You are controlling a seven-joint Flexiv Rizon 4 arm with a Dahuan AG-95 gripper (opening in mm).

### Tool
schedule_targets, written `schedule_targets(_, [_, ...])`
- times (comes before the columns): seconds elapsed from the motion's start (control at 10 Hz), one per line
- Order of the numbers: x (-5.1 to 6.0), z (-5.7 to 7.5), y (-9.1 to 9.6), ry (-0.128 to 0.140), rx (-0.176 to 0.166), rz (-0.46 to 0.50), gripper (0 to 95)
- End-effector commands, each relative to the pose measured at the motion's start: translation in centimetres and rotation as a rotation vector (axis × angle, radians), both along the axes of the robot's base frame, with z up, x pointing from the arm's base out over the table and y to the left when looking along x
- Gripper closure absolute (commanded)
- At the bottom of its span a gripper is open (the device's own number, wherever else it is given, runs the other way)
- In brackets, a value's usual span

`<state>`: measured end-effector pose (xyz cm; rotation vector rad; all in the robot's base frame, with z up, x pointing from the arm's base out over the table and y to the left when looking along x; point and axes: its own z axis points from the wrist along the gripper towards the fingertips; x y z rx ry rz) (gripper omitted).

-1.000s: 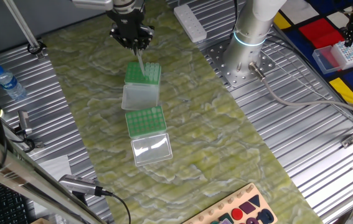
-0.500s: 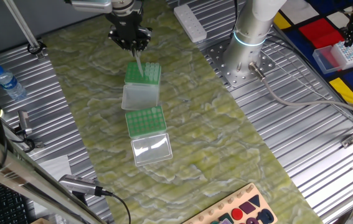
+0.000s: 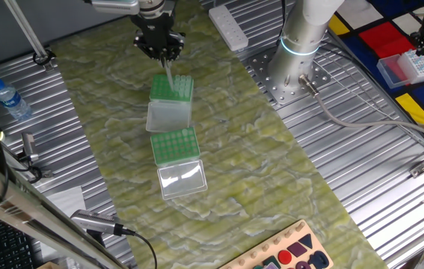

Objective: Transfer all large pipette tips from one holder to another

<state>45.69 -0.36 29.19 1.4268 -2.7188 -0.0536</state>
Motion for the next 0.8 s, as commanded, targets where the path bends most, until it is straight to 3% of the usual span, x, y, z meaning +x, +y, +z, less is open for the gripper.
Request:
schedule_targets(0.1, [-0.12,-0.11,0.03,-0.002,0.001,0.002,95.0])
schedule_targets(0.8, [-0.65,-1.03,0.25,-0.022,0.001,0.010,95.0])
